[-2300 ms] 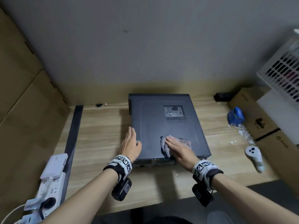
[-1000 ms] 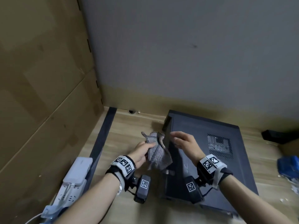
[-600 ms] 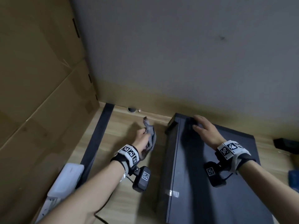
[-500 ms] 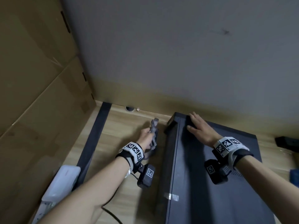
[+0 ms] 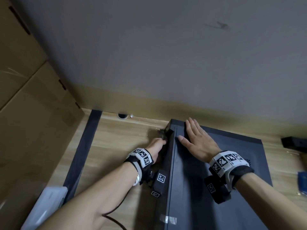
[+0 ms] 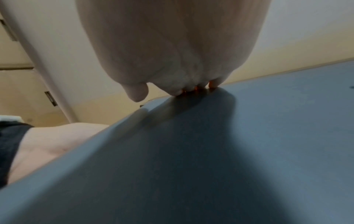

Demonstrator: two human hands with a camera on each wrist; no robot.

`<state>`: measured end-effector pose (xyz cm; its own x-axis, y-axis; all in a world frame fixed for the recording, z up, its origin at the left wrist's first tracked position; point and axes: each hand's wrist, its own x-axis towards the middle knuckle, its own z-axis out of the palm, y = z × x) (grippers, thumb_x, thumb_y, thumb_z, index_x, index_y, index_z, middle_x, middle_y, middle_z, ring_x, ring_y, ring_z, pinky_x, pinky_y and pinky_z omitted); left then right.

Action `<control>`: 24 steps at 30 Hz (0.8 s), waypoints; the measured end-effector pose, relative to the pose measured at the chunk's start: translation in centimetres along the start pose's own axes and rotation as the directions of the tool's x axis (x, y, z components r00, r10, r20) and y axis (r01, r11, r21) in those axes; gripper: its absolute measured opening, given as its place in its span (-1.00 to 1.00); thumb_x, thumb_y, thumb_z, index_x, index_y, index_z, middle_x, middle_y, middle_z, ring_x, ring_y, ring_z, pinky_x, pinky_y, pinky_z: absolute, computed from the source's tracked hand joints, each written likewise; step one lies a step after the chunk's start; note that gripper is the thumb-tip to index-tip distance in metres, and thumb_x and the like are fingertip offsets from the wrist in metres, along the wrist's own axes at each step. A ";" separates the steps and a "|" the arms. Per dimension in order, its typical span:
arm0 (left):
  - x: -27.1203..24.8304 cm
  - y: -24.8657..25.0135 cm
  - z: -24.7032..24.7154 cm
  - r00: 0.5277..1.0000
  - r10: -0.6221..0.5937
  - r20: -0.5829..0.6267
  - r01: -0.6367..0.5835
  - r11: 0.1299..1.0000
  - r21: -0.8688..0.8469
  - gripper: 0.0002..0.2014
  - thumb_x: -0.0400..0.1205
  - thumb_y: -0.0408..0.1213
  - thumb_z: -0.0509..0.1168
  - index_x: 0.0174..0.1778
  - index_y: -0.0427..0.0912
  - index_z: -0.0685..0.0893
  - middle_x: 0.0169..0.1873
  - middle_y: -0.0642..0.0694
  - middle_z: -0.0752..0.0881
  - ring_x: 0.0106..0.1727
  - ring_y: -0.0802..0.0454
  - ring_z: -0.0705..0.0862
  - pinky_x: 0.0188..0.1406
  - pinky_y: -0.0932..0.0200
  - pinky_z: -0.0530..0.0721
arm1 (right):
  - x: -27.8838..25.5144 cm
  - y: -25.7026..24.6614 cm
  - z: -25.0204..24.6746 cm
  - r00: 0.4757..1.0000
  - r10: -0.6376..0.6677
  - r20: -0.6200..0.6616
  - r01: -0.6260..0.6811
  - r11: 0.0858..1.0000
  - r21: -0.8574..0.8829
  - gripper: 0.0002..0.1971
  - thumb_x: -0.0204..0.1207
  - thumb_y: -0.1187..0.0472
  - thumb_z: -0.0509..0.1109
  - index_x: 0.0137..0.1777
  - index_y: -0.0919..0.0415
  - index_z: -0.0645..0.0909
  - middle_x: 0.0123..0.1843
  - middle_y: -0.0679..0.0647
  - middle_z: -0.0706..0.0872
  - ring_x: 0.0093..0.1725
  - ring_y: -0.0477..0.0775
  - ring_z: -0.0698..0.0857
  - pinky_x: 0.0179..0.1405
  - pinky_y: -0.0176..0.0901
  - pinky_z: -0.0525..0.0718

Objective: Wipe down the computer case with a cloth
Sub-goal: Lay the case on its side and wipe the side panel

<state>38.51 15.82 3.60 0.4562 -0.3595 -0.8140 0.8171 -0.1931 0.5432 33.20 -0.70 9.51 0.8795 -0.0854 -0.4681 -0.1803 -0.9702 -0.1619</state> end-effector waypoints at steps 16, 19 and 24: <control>-5.1 3.0 -0.9 0.976 0.130 0.174 -0.161 0.971 0.176 -0.61 0.77 -0.29 0.17 0.52 -0.27 0.46 0.40 -0.08 0.52 0.51 -0.03 0.37 0.54 -0.21 0.28 | 0.1 0.1 0.0 0.999 -0.009 0.031 0.009 1.000 -0.023 -0.27 0.74 -0.23 -0.16 0.74 0.14 -0.31 0.76 0.02 -0.33 0.72 -0.06 -0.34 0.72 -0.07 -0.23; -4.9 3.1 -0.9 0.976 0.117 0.184 -0.149 0.974 0.173 -0.62 0.76 -0.30 0.17 0.51 -0.30 0.47 0.55 -0.20 0.44 0.61 -0.20 0.31 0.51 -0.27 0.29 | 0.1 0.1 -0.1 1.000 0.000 0.030 0.001 0.999 -0.035 -0.27 0.74 -0.23 -0.16 0.74 0.14 -0.31 0.76 0.03 -0.33 0.72 -0.04 -0.34 0.74 -0.03 -0.20; -3.0 2.8 -1.2 0.976 0.044 0.211 -0.076 0.987 0.142 -0.60 0.75 -0.33 0.13 0.54 -0.28 0.40 0.56 -0.31 0.42 0.49 -0.27 0.45 0.45 -0.34 0.42 | 0.0 -0.5 -0.4 0.999 0.017 0.037 -0.015 0.999 -0.044 -0.26 0.73 -0.24 -0.17 0.74 0.16 -0.31 0.76 0.05 -0.32 0.72 -0.03 -0.32 0.73 -0.06 -0.21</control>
<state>39.86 17.48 7.34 0.4073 -0.5526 -0.7272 0.7218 -0.2931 0.6270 33.49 -0.31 9.88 0.8595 -0.0930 -0.5025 -0.1742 -0.9778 -0.1169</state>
